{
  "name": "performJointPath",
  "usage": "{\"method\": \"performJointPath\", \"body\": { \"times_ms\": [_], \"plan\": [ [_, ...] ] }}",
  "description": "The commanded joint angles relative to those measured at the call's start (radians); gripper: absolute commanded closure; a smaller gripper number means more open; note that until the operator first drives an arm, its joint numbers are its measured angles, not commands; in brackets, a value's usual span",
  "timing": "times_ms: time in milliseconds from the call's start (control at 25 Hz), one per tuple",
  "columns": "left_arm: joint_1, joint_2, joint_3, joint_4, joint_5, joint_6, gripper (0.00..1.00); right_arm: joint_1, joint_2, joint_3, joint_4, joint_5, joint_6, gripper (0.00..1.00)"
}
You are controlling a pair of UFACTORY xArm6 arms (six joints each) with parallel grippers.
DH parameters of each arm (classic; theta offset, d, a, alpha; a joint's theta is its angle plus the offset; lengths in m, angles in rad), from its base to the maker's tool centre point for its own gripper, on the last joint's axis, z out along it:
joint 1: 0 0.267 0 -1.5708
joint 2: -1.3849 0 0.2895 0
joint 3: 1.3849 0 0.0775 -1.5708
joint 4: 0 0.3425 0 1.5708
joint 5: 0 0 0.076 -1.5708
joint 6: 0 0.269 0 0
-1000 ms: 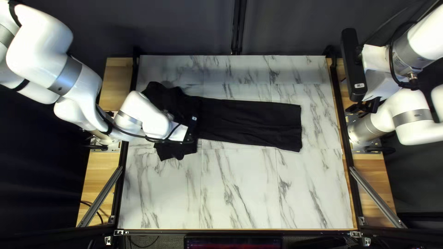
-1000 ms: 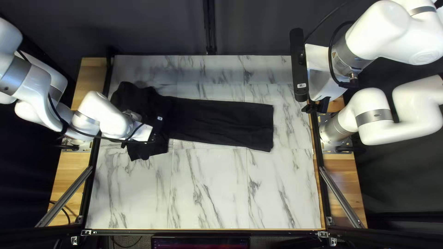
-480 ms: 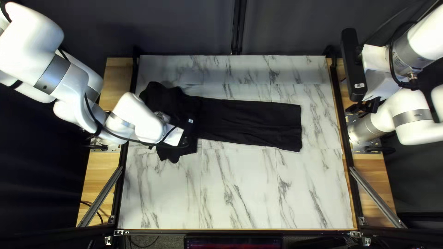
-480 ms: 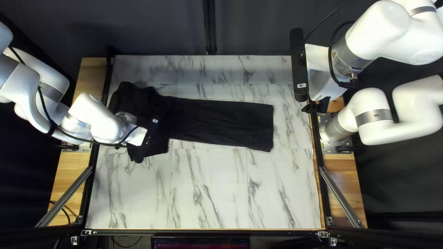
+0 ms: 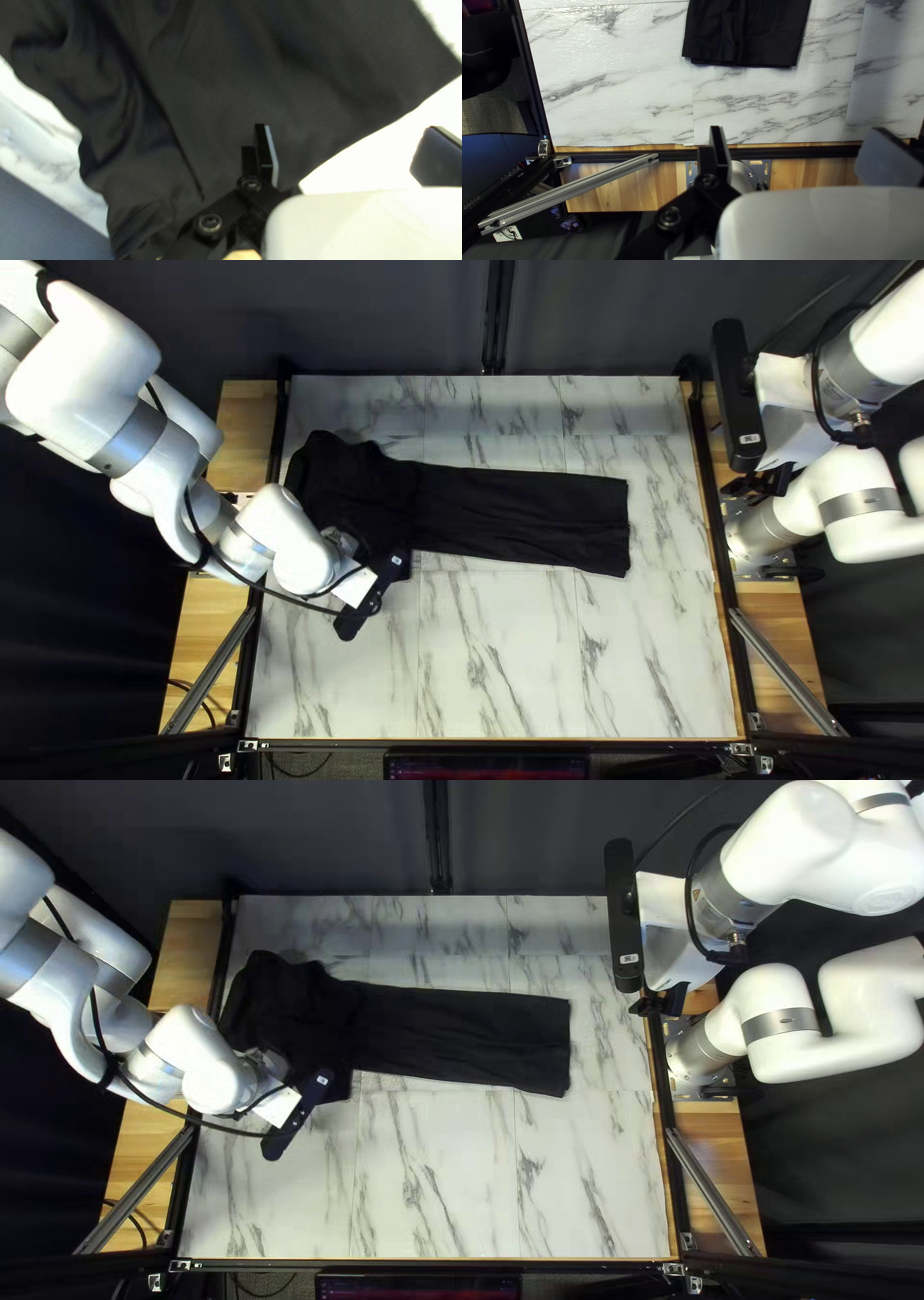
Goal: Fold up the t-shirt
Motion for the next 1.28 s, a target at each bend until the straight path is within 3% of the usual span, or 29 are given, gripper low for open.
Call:
{"method": "performJointPath", "body": {
  "times_ms": [40, 200, 320, 360, 400, 440, 480, 560, 640, 1000, 1280],
  "plan": [
    [-0.034, 0.095, -0.045, -0.002, -0.055, -0.053, 0.0, 0.0, 0.0, 0.0, 0.0, 0.0, 0.0, 0.0],
    [-0.046, 0.167, -0.086, -0.006, -0.066, -0.083, 0.01, 0.0, 0.0, 0.0, 0.0, 0.0, 0.0, 0.0],
    [-0.051, 0.187, -0.097, -0.013, -0.058, -0.101, 0.1, 0.0, 0.0, 0.0, 0.0, 0.0, 0.0, 0.0],
    [-0.051, 0.185, -0.095, -0.014, -0.055, -0.106, 0.18, 0.0, 0.0, 0.0, 0.0, 0.0, 0.0, 0.0],
    [-0.05, 0.185, -0.094, -0.015, -0.053, -0.109, 0.32, 0.0, 0.0, 0.0, 0.0, 0.0, 0.0, 0.0],
    [-0.047, 0.182, -0.089, -0.016, -0.051, -0.114, 0.32, 0.0, 0.0, 0.0, 0.0, 0.0, 0.0, 0.0],
    [-0.045, 0.178, -0.085, -0.017, -0.05, -0.116, 0.55, 0.0, 0.0, 0.0, 0.0, 0.0, 0.0, 0.0],
    [-0.041, 0.175, -0.08, -0.019, -0.049, -0.118, 0.85, 0.0, 0.0, 0.0, 0.0, 0.0, 0.0, 0.0],
    [-0.044, 0.167, -0.075, -0.025, -0.043, -0.12, 0.96, 0.0, 0.0, 0.0, 0.0, 0.0, 0.0, 0.0],
    [-0.047, 0.125, -0.085, -0.042, 0.023, -0.108, 1.0, 0.0, 0.0, 0.0, 0.0, 0.0, 0.0, 0.0],
    [-0.032, 0.004, -0.138, -0.011, 0.208, -0.078, 1.0, 0.0, 0.0, 0.0, 0.0, 0.0, 0.0, 0.0]
  ]
}}
